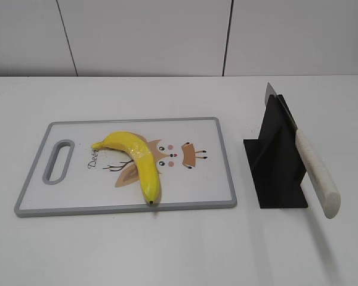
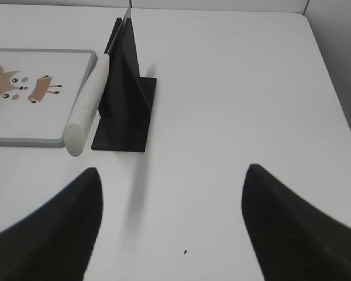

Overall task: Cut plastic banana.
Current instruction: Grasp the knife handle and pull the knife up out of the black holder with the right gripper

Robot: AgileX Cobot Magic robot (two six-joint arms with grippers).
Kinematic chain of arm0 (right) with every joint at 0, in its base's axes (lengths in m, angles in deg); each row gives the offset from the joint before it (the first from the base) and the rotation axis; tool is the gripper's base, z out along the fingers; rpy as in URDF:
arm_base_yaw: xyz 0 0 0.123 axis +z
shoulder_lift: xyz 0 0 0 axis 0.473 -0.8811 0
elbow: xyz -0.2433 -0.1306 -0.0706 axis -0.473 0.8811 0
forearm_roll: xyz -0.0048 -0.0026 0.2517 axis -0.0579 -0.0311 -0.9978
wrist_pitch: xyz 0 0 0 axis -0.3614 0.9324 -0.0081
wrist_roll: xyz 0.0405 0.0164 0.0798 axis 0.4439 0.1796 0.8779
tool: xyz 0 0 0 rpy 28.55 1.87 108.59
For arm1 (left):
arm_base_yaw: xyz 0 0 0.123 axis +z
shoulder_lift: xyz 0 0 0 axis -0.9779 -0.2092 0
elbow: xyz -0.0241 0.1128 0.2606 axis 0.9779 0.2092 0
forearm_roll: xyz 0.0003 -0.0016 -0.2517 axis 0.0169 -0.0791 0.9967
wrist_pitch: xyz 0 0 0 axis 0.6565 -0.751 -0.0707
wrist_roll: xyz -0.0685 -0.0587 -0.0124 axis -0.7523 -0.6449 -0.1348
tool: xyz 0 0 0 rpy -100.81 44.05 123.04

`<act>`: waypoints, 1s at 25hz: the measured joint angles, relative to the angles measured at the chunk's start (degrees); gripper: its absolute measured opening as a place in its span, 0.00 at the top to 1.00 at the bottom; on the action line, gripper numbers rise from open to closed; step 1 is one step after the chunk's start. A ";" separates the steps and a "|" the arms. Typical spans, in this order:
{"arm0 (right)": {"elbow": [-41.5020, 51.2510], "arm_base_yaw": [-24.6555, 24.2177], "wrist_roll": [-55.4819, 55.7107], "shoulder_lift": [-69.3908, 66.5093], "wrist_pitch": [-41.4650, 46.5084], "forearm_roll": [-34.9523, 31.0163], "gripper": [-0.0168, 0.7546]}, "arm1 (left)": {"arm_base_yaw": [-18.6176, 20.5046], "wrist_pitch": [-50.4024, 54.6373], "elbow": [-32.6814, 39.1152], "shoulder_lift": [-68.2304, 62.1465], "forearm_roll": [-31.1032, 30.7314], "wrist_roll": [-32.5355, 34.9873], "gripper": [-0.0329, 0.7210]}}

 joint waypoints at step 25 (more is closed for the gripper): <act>0.00 0.00 0.00 0.00 0.00 0.00 0.24 | 0.00 0.00 0.00 0.00 0.00 0.00 0.18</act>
